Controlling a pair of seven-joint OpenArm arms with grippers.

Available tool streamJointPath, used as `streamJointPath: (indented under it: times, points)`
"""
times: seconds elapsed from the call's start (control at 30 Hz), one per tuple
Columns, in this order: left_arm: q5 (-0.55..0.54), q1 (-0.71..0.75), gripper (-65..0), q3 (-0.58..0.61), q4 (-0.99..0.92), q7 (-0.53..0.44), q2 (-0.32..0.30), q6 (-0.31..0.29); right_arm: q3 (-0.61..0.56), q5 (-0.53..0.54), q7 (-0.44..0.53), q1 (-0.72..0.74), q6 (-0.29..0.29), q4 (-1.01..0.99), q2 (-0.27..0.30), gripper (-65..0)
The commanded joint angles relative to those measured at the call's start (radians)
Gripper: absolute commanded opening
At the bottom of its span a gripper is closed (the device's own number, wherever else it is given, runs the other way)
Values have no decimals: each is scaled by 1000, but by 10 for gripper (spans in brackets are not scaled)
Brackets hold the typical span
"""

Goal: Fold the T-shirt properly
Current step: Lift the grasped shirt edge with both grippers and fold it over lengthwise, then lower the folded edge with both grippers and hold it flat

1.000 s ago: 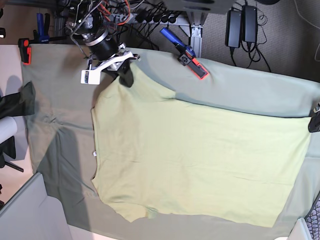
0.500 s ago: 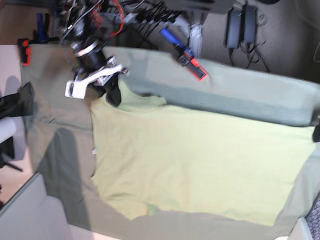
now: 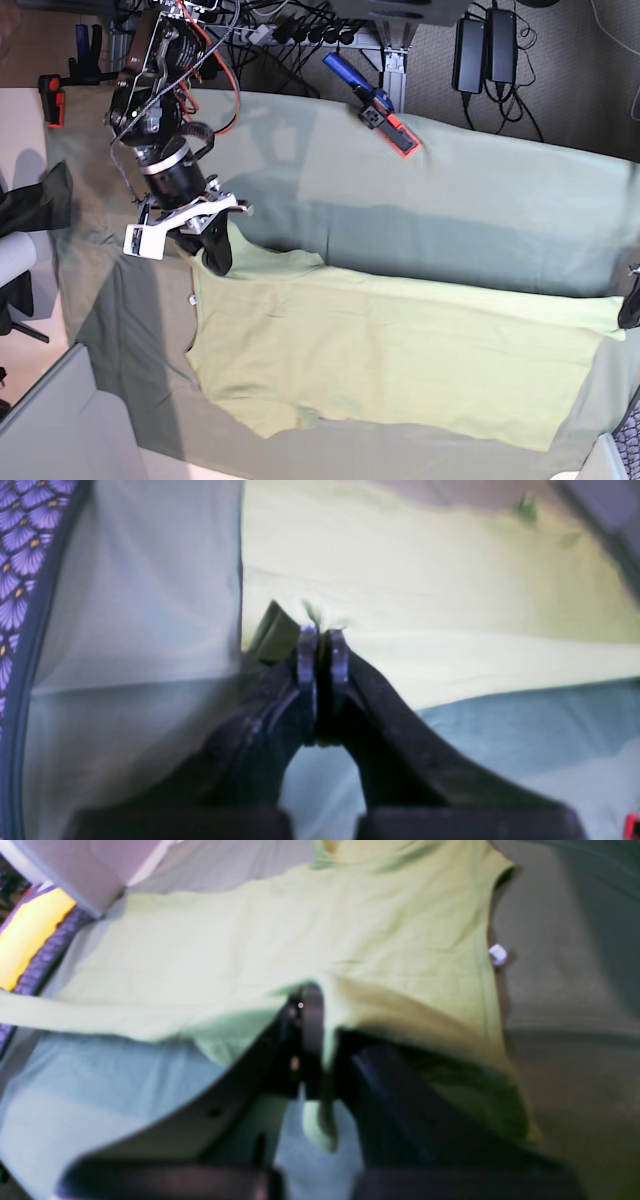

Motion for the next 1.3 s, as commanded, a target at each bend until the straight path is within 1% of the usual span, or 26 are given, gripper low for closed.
streamJointPath:
  times: [0.0, 0.13, 0.2, 0.4, 0.5, 0.63, 0.73, 0.77, 0.83, 0.87, 0.9, 0.93, 1.1, 1.2, 1.27]
  points:
    - [-8, -28, -650, 12, 2, -35, -24, -14, 6, 3, 27, 23, 6, 2, 8, -650]
    - [44, -87, -650, 74, -72, -88, -18, -14, 5, -4, 27, 55, 6, -57, 8, -650]
    - [46, -124, -650, 85, -123, -106, -10, -14, 5, -12, 29, 75, 6, -87, 8, -650]
    - [45, -230, -650, 134, -254, -109, 9, -14, 5, -45, 34, 156, 6, -182, 8, -650]
    - [51, -253, -650, 153, -290, -132, 9, -14, 5, -49, 38, 198, 6, -235, 8, -650]
    - [112, -258, -645, 155, -311, -199, 9, -14, -3, -57, 38, 242, 6, -293, 8, -650]
    - [138, -258, -469, 155, -311, -217, 9, -14, -14, -59, 39, 259, 6, -324, 8, -650]
    - [139, -258, -407, 155, -311, -220, 9, -14, -18, -59, 42, 261, 6, -328, 8, -621]
    - [138, -258, -296, 155, -311, -220, 9, -14, -26, -59, 42, 261, 6, -332, 8, -401]
    - [137, -258, -265, 155, -311, -220, 9, -14, -31, -59, 42, 261, 6, -332, 8, -303]
    - [137, -258, -259, 155, -311, -220, 9, -14, -35, -59, 42, 261, 6, -332, 8, -232]
    - [134, -258, -259, 155, -311, -220, 9, -14, -38, -58, 42, 261, 6, -332, 8, -206]
    - [134, -258, -259, 154, -311, -219, 8, -14, -32, -58, 37, 261, 7, -321, 8, -209]
    - [134, -257, -259, 148, -311, -218, 8, -14, 2, -56, -13, 261, 6, -285, 8, -209]
    - [124, -257, -259, 123, -311, -202, 8, -14, 42, -53, -40, 256, 6, -250, 8, -209]
